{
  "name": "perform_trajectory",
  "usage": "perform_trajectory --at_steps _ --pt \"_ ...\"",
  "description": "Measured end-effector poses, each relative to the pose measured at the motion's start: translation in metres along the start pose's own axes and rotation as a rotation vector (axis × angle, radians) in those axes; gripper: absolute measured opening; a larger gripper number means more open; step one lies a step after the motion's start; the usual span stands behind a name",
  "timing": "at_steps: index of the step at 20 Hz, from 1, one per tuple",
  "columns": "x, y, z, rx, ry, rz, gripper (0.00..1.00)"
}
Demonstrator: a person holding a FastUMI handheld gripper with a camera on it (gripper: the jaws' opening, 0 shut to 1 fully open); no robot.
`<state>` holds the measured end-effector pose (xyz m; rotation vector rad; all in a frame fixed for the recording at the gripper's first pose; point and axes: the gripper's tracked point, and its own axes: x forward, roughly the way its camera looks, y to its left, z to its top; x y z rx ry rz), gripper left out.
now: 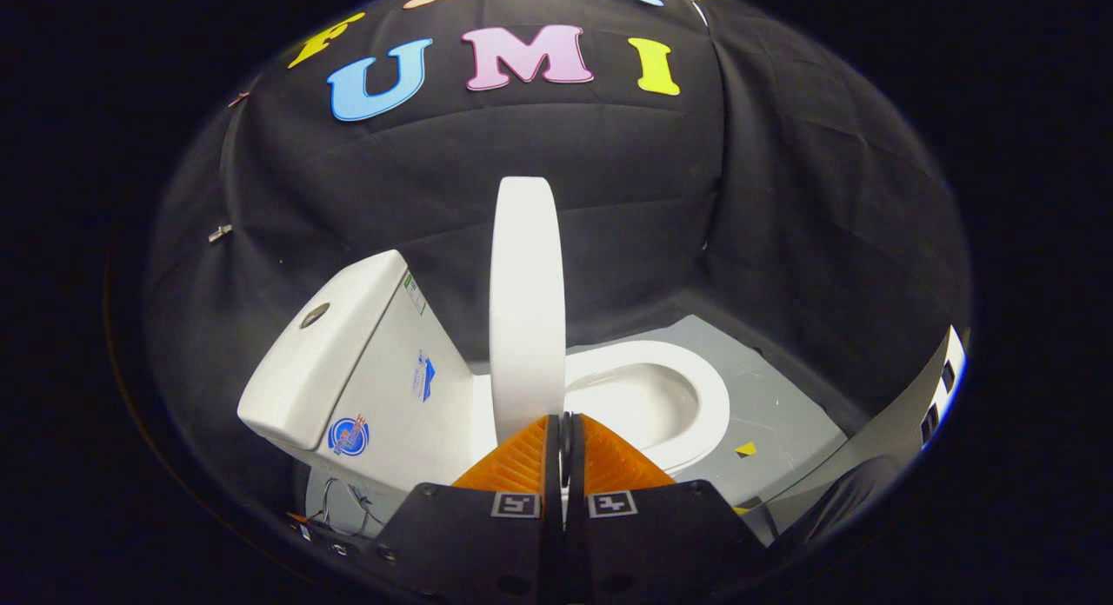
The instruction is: Open the toilet lid.
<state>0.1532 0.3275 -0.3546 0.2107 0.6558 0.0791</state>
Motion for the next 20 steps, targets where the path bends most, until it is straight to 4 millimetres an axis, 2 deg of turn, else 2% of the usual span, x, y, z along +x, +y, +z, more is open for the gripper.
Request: perform_trajectory --at_steps 3,14,20 --pt "-0.004 0.014 0.0 -0.058 -0.044 -0.016 0.06" --pt "-0.019 0.085 -0.005 -0.287 -0.182 0.01 0.06" --pt "-0.022 0.119 -0.017 -0.389 -0.222 0.05 0.08"
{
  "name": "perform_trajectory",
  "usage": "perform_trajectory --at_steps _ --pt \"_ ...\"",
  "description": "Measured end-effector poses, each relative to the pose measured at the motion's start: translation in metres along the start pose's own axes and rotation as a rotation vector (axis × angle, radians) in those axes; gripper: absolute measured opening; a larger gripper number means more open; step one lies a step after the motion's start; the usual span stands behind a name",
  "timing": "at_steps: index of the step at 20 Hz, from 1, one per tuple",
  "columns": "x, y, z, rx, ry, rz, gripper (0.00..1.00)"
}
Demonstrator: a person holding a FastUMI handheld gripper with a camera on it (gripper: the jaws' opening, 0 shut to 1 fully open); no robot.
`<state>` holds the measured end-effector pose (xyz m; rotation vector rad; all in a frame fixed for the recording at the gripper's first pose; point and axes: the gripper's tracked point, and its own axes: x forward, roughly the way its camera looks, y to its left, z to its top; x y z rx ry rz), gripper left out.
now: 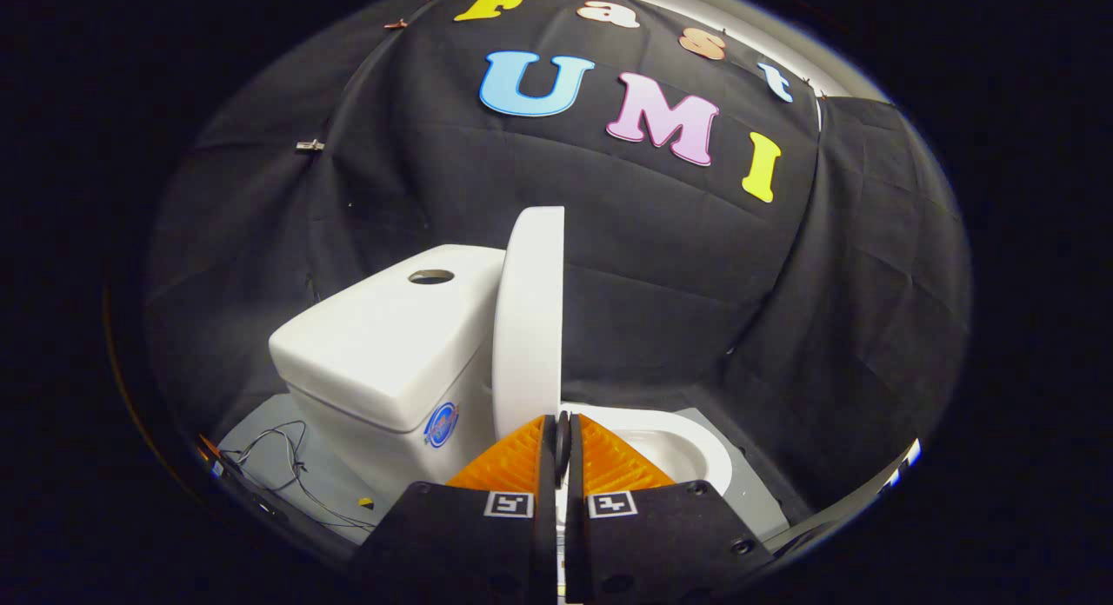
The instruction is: Open the toilet lid.
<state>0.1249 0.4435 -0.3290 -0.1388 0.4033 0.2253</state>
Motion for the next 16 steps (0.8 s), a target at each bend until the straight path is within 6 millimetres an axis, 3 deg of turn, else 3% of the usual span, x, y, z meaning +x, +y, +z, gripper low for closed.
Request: perform_trajectory --at_steps 5,14,16 --pt "-0.001 0.019 0.0 -0.068 -0.015 0.011 0.09" --pt "0.001 0.019 -0.001 -0.065 -0.025 0.027 0.11" --pt "0.002 0.02 -0.002 -0.065 -0.024 0.043 0.19"
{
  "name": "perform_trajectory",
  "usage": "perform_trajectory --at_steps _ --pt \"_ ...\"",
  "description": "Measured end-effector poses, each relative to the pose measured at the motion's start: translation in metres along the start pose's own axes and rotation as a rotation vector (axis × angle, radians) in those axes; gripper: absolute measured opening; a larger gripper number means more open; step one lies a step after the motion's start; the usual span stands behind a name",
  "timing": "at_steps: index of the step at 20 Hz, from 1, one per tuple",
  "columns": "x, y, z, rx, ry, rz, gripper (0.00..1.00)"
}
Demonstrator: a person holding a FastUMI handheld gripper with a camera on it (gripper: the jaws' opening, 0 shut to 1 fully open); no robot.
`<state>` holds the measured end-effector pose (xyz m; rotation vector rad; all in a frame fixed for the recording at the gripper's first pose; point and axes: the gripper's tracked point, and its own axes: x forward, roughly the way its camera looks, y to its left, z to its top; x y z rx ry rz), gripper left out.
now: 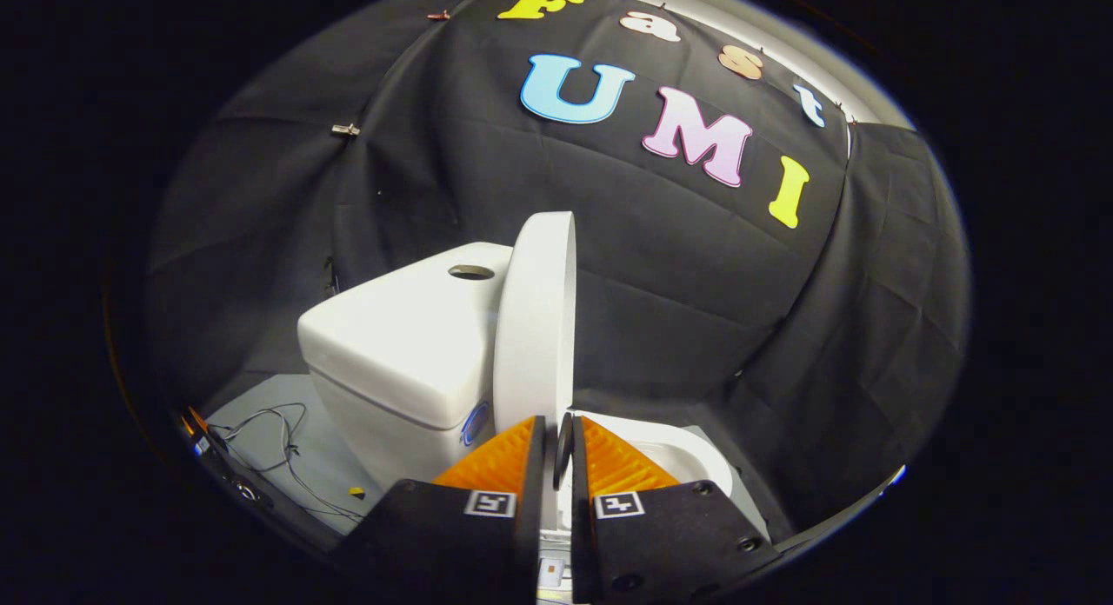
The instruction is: Open the toilet lid.
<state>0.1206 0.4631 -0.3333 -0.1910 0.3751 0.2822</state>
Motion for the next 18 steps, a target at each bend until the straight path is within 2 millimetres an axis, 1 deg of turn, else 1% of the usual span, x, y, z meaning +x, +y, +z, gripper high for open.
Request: perform_trajectory --at_steps 2,4,5,6,9,14,18 --pt "-0.001 0.006 -0.001 -0.012 0.006 0.028 0.32" --pt "-0.003 0.014 -0.004 -0.028 0.012 0.06 0.66" --pt "-0.009 0.012 -0.003 -0.039 0.015 0.045 0.82" --pt "-0.007 0.009 -0.004 -0.032 0.009 0.047 0.99" --pt "-0.014 0.004 0.002 -0.002 -0.015 0.044 0.99" --pt "-0.028 -0.014 0.022 0.058 -0.054 0.064 0.98" --pt "-0.044 -0.041 0.046 0.107 -0.103 0.076 0.98"
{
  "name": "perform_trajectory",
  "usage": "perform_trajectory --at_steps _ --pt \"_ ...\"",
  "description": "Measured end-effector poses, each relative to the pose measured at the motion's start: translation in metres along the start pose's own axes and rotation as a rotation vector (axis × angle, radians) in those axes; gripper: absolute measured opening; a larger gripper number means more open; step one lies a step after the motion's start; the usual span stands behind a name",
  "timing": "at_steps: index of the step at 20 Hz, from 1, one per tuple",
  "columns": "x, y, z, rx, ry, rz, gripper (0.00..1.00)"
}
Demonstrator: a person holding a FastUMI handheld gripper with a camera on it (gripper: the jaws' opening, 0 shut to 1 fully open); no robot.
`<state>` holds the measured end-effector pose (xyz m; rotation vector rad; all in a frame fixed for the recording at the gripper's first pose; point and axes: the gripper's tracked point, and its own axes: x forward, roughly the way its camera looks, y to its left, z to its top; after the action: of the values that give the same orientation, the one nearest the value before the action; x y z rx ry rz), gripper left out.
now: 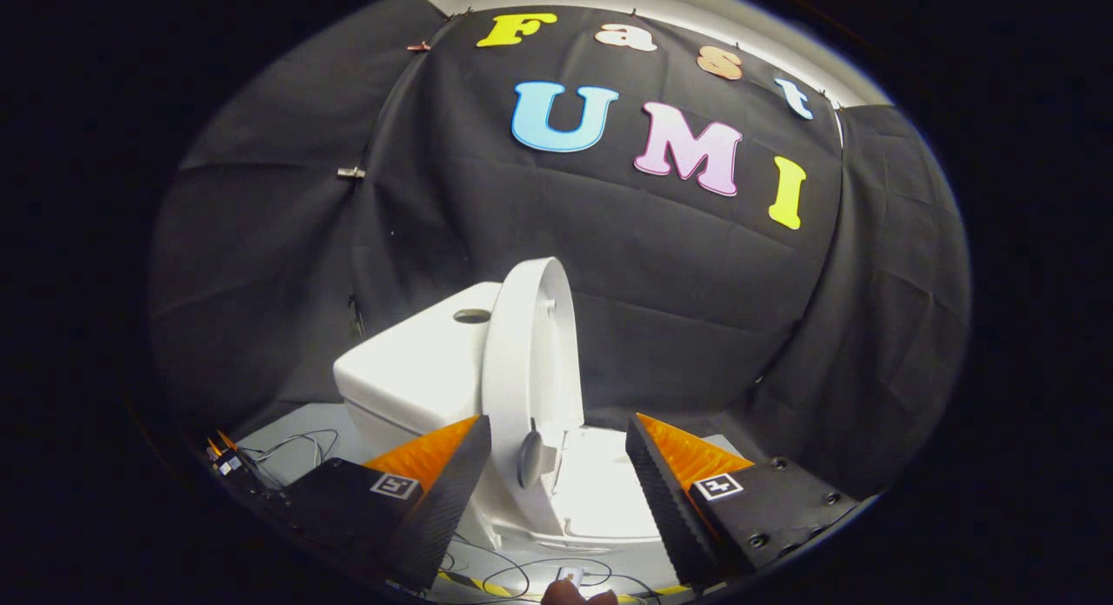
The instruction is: Open the toilet lid.
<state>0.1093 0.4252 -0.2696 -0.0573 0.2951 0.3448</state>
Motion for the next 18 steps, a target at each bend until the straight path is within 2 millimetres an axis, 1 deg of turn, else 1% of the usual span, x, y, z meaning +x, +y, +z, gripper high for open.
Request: perform_trajectory --at_steps 2,8,12,18 --pt "-0.009 -0.016 0.016 0.034 -0.031 0.002 0.98" --pt "-0.04 -0.077 0.063 0.11 -0.128 -0.01 0.98" --pt "-0.062 -0.113 0.083 0.152 -0.165 -0.011 0.99" --pt "-0.098 -0.174 0.103 0.197 -0.218 -0.035 0.98"
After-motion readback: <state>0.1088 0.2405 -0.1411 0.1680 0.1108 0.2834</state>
